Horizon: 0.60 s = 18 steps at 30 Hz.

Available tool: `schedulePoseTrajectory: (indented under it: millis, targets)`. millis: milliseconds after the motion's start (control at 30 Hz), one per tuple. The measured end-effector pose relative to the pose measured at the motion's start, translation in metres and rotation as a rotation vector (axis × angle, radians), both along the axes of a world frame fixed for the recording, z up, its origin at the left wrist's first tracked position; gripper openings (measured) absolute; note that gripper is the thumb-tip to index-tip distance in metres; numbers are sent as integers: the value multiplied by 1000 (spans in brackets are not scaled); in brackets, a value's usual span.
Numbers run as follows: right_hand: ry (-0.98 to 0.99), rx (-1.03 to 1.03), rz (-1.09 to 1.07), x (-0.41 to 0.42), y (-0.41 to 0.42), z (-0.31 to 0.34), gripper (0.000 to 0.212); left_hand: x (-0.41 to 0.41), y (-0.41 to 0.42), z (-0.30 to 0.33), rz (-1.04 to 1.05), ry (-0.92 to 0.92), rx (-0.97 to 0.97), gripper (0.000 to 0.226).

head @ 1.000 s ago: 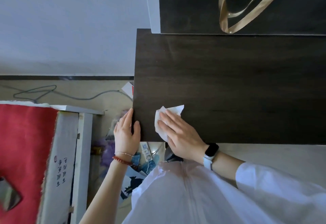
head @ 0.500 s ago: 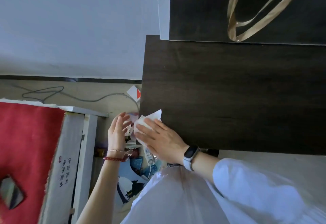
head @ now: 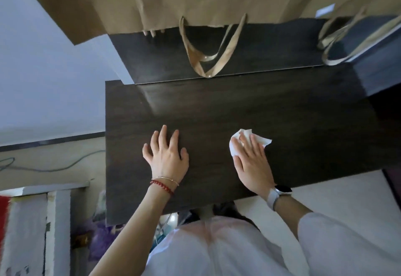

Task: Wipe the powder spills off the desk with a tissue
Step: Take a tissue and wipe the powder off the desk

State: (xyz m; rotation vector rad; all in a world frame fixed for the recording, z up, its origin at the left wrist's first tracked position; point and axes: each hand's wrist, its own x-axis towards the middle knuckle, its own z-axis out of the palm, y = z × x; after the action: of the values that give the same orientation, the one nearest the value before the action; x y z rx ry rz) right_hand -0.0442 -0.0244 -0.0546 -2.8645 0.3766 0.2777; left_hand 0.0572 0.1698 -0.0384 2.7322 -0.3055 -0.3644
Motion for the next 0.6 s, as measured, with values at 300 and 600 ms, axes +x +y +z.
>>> schedulePoseTrajectory:
  millis: [300,600]
  targets:
    - [-27,14,-397,67,-107,-7,49,5,-52,-19,50,-16,52,44]
    - [-75,83,-406,170,-106,-1,51,11,-52,-15,113,-62,21,42]
